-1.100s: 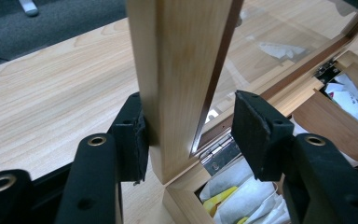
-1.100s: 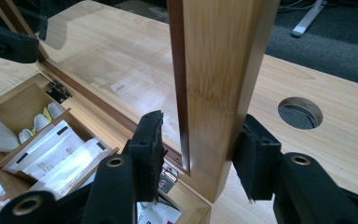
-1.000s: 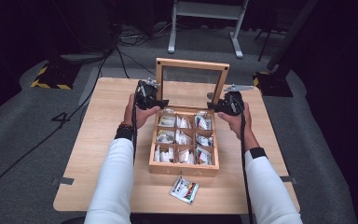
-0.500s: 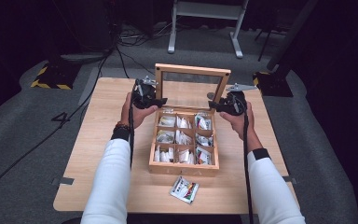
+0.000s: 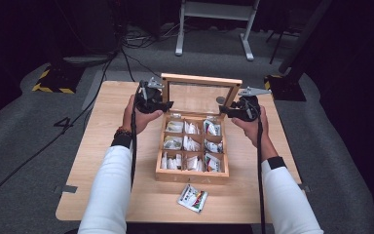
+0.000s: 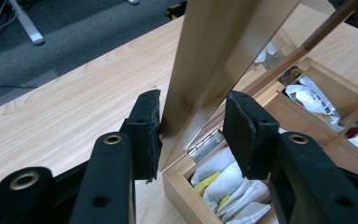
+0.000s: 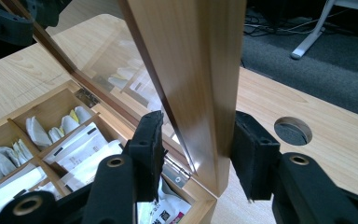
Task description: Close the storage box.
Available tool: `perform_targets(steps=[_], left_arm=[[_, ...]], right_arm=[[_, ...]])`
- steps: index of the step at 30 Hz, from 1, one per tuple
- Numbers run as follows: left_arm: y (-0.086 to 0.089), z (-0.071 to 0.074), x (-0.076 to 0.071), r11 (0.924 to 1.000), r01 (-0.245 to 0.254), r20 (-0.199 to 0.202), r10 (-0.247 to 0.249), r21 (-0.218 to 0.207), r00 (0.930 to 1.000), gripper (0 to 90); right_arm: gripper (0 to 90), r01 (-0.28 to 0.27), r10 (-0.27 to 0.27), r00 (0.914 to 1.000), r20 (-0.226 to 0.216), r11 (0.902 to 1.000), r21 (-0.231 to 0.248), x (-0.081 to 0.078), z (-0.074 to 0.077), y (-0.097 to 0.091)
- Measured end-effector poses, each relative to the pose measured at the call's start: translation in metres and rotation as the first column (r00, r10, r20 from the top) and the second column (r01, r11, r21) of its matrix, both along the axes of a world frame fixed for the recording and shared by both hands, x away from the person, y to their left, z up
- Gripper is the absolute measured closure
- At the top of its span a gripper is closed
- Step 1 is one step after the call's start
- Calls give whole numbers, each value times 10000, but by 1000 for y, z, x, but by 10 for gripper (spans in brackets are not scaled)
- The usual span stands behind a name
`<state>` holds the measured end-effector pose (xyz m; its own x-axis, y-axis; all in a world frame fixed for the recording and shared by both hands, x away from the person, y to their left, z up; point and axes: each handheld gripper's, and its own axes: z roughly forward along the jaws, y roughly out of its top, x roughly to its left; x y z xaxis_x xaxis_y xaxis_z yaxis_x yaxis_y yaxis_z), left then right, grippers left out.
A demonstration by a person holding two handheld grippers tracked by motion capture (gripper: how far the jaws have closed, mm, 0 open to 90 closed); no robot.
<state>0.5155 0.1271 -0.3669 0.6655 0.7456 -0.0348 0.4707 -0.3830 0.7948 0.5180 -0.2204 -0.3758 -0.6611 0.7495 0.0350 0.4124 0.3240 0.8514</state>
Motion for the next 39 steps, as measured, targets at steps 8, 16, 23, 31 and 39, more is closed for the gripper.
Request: perform_targets(steps=[8,16,23,31,39], left_arm=[[3,5,-6,9999,145,62,-145,-17,9999,571],[4,10,-12,9998,204,268,-202,-73,9994,570],[5,13,-18,9995,228,405,-219,-201,9989,570],[7,23,-26,9985,522,532,-511,-190,9973,573],[5,25,-32,9975,699,636,-707,135,9955,565]], right_arm=[[566,-136,136,9998,158,9999,23,-6,6,-1],[568,-233,230,9994,262,9997,108,-12,11,-3],[584,-357,349,9987,374,9991,213,-16,14,-7],[590,-399,395,9983,437,9992,72,-22,17,-8],[580,-503,501,9973,531,9987,39,-29,18,-8]])
